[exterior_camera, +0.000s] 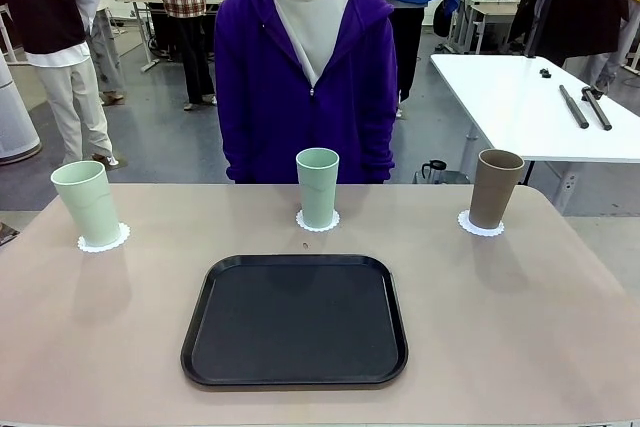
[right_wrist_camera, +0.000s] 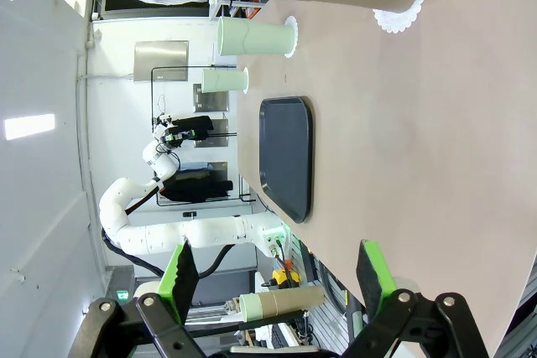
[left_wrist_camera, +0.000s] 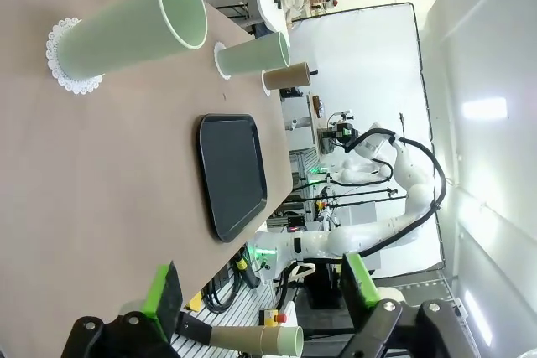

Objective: Place coasters on the table and set cups on them.
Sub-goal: Take one Reusable plastic cup from the Flat Tray and place it on a coaster set by the human.

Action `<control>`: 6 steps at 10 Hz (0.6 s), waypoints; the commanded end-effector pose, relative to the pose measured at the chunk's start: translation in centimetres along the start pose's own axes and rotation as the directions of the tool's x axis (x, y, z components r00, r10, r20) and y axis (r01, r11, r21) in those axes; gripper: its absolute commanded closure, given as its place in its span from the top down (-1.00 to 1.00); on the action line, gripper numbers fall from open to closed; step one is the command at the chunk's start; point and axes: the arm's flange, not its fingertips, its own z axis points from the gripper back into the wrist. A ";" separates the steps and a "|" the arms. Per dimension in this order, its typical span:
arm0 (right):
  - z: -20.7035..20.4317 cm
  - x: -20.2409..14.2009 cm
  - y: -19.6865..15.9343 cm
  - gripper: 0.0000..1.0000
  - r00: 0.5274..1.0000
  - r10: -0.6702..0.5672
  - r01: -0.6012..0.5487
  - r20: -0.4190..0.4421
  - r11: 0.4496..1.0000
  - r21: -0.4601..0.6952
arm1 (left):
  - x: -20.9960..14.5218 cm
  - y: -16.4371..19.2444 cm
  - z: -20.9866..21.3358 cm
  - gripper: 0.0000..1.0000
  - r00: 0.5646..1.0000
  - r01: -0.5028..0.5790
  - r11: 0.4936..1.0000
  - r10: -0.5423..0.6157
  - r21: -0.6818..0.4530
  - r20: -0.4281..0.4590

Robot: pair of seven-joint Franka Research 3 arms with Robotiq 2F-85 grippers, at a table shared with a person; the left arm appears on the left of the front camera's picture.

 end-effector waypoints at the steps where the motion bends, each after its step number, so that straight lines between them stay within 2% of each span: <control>1: 0.1 0.1 0.2 1.00 1.000 0.003 -0.003 -0.006 1.000 0.005 | -0.1 0.0 0.2 1.00 1.000 -0.007 1.000 0.007 -0.007 0.000; 6: 0.1 0.1 0.2 1.00 1.000 0.003 -0.003 -0.006 1.000 0.005 | -0.1 0.0 0.2 1.00 1.000 -0.007 1.000 0.007 -0.007 0.000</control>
